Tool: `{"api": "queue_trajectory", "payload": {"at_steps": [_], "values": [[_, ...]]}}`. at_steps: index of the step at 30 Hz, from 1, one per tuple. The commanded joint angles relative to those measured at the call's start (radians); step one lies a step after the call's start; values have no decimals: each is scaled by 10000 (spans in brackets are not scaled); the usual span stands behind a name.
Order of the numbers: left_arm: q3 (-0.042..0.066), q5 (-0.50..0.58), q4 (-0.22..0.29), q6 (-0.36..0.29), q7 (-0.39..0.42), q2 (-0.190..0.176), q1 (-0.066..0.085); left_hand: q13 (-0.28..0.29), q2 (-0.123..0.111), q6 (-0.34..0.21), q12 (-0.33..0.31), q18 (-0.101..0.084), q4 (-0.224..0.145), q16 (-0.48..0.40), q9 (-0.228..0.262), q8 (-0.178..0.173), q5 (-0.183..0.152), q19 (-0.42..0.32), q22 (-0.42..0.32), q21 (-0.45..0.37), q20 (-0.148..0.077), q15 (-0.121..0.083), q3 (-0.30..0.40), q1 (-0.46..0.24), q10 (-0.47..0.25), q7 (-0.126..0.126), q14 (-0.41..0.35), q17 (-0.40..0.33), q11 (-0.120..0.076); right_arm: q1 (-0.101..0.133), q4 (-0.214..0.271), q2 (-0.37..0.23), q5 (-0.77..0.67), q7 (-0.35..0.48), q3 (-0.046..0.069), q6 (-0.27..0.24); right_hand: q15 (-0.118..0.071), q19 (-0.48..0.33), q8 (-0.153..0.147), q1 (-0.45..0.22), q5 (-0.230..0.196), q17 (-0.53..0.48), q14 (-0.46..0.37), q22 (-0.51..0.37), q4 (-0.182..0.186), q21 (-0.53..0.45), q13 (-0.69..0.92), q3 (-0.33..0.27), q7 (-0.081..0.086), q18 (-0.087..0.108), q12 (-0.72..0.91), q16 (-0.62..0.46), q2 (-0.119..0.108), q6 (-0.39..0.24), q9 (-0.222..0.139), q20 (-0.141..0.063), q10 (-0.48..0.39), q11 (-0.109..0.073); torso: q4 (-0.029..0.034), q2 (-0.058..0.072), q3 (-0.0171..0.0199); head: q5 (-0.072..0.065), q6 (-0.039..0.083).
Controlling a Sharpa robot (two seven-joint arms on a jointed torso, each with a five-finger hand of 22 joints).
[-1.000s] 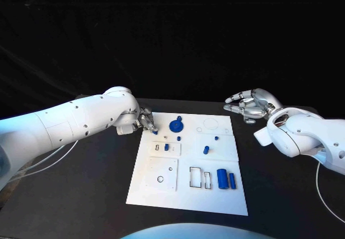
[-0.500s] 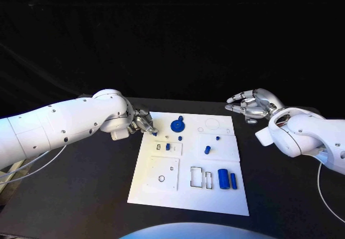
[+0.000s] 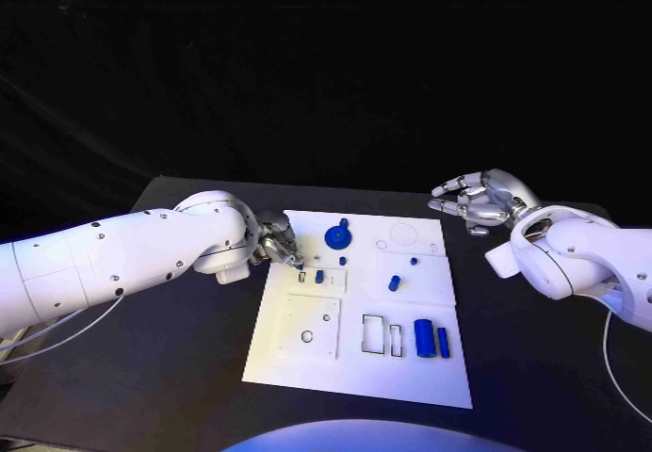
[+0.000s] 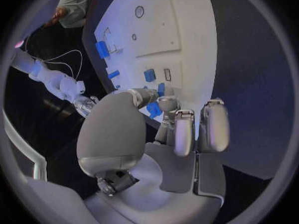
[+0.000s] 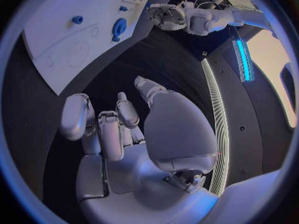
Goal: Assemble the parts on the task board
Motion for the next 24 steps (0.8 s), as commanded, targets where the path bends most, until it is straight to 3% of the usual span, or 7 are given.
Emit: {"api": "queue_trajectory", "payload": {"at_steps": [1,24], "values": [[-10,-581,92,-139,127,10,-37,10,-57,93,68,-90,-1614,34,506,60,42,72,128,49,21,-93,1694,76,77,-54,960,2398,-14,-11,1,-2,-41,50,-2,126,-55,-65,35,-97,34,830,608,-9,58,-30,-7,-25,12,96,-25,-34,31,-63,-13,19,-28,6,-20,8,5,27,-34],[-101,-814,-134,466,48,239,-207,-4,-108,138,57,-89,-1660,34,517,96,54,71,131,53,6,-108,1803,37,90,-70,961,2399,-29,-20,28,-11,-41,57,-2,130,-56,-69,47,-118,49,826,607,-17,86,-47,-20,-28,11,98,-30,-38,33,-66,-16,17,-35,5,-15,8,14,23,-110]]}}
